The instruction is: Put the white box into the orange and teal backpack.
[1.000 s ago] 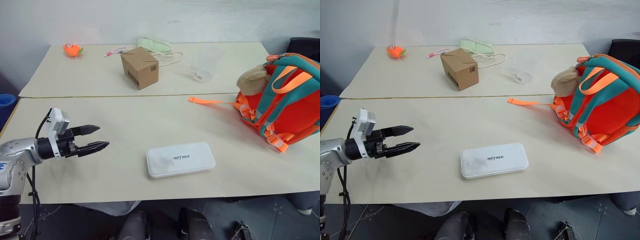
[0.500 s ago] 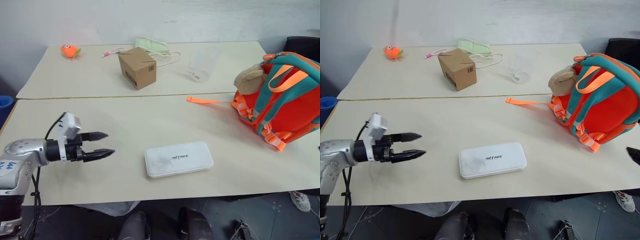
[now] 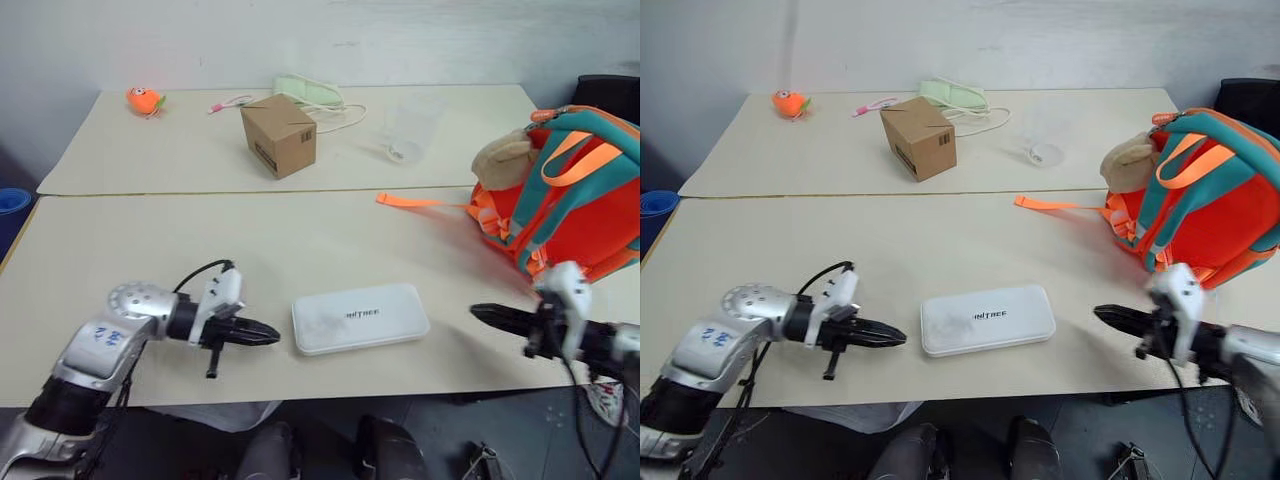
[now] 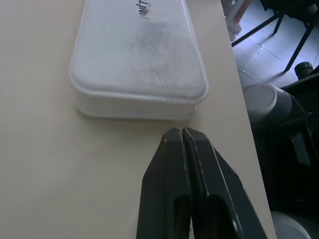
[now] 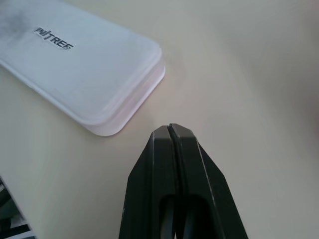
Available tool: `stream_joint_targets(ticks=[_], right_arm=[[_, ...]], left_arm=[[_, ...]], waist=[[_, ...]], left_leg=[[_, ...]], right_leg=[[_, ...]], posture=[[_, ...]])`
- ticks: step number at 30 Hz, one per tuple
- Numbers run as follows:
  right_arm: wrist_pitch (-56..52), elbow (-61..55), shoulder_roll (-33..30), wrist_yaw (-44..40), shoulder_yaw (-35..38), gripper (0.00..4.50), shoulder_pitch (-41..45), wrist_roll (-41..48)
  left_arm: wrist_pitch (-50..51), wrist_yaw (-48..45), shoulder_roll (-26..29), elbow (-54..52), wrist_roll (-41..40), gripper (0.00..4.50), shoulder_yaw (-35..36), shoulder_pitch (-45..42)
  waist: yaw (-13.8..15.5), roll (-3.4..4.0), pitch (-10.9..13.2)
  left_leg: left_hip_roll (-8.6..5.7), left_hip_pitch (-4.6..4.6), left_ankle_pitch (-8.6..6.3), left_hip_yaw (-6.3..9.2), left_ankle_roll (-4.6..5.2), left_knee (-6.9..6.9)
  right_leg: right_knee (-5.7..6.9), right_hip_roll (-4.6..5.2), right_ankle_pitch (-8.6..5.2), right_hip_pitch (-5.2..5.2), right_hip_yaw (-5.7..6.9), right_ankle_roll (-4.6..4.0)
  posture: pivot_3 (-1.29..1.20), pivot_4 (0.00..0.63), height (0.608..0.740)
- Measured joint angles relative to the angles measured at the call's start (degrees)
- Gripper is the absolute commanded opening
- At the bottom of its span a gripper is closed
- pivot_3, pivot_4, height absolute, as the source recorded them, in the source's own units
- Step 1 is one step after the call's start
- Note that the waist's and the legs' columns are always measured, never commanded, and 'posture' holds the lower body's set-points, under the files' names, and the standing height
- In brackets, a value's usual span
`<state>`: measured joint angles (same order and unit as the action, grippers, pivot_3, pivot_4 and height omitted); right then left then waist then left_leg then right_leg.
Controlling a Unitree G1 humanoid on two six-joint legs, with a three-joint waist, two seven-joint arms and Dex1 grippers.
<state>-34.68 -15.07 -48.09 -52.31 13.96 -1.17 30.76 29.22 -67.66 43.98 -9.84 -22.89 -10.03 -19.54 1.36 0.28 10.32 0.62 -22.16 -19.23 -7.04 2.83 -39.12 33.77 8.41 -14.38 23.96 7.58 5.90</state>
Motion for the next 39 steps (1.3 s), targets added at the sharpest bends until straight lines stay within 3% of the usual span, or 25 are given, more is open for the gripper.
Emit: stream_joint_targets(ticks=[4, 13, 17, 19, 23, 28, 35, 39], right_arm=[[0.76, 1.61, 2.09, 2.39, -5.15, 0.00, 2.29, -3.32], [-0.92, -2.54, 3.73, 5.86, -6.67, 0.00, 1.64, -4.34], [-1.51, -3.34, 4.55, 7.66, -6.72, 0.00, 1.14, -4.52], [-1.06, -3.03, 4.62, 8.84, -6.72, 0.00, 1.12, -5.76], [-0.15, -2.67, 4.65, 9.23, -6.71, 0.00, 1.12, -6.37], [0.97, -2.50, 4.83, 9.09, -6.83, 0.00, 1.14, -6.87], [1.83, -2.56, 6.42, 9.00, -8.51, 0.00, 1.50, -7.79], [2.17, -2.57, 7.72, 9.17, -9.30, 0.00, 1.87, -8.35]], left_arm=[[0.86, 2.31, -3.76, 2.22, 0.82, 0.04, -1.01, -1.77], [1.31, 6.30, -8.07, 9.41, 4.33, 0.04, -1.51, -5.41], [7.74, 6.78, -8.21, 11.93, 2.34, 0.84, 0.11, -6.51], [21.19, 5.05, -6.29, 13.32, -3.91, 1.50, 2.45, -8.20], [36.13, 2.92, -3.10, 13.54, -10.74, 2.64, 4.75, -9.26], [49.23, 6.46, -5.66, 13.55, -14.54, 4.18, 6.20, -11.58], [58.85, 17.12, -17.37, 17.19, -15.15, 4.18, 12.03, -15.24], [60.47, 20.22, -20.57, 17.26, -15.17, 4.18, 13.39, -15.72]], waist=[[0.03, 0.00, 0.00], [-0.02, -0.01, 0.00], [-0.05, -0.01, 0.00], [-0.13, -0.02, 0.01], [-0.40, -0.02, 0.01], [0.11, -0.03, 0.01], [0.11, -0.05, -0.03], [0.13, -0.06, -0.05]], left_leg=[[0.00, -0.05, 0.10, 0.02, 0.00, 0.00], [0.01, -0.01, 0.15, 0.04, 0.06, -0.05], [0.02, -0.02, 0.16, 0.05, 0.04, -0.05], [0.03, -0.03, 0.16, 0.05, 0.05, -0.06], [0.06, -0.01, 0.16, 0.05, 0.03, -0.06], [0.05, 0.00, 0.22, 0.18, -0.01, -0.09], [0.03, 0.16, 0.26, 0.21, -0.04, -0.09], [0.03, 0.32, 0.26, 0.21, -0.07, -0.09]], right_leg=[[0.18, -0.29, 0.00, 0.01, 0.09, 0.00], [0.19, -0.36, 0.03, -0.05, 0.09, 0.06], [0.23, -0.38, 0.03, -0.05, 0.10, 0.06], [0.25, -0.44, 0.03, -0.05, 0.09, 0.06], [0.23, -0.53, 0.02, -0.05, 0.04, 0.07], [0.22, -0.60, 0.02, -0.17, 0.01, 0.08], [0.24, -0.60, 0.03, -0.33, -0.01, 0.10], [0.25, -0.59, 0.03, -0.46, -0.03, 0.10]], posture=[[0.00, 0.150, 0.740], [0.00, 0.150, 0.740], [0.00, 0.150, 0.740], [0.00, 0.150, 0.740], [0.00, 0.150, 0.740], [0.00, 0.150, 0.740], [0.00, 0.150, 0.740], [0.00, 0.150, 0.740]])
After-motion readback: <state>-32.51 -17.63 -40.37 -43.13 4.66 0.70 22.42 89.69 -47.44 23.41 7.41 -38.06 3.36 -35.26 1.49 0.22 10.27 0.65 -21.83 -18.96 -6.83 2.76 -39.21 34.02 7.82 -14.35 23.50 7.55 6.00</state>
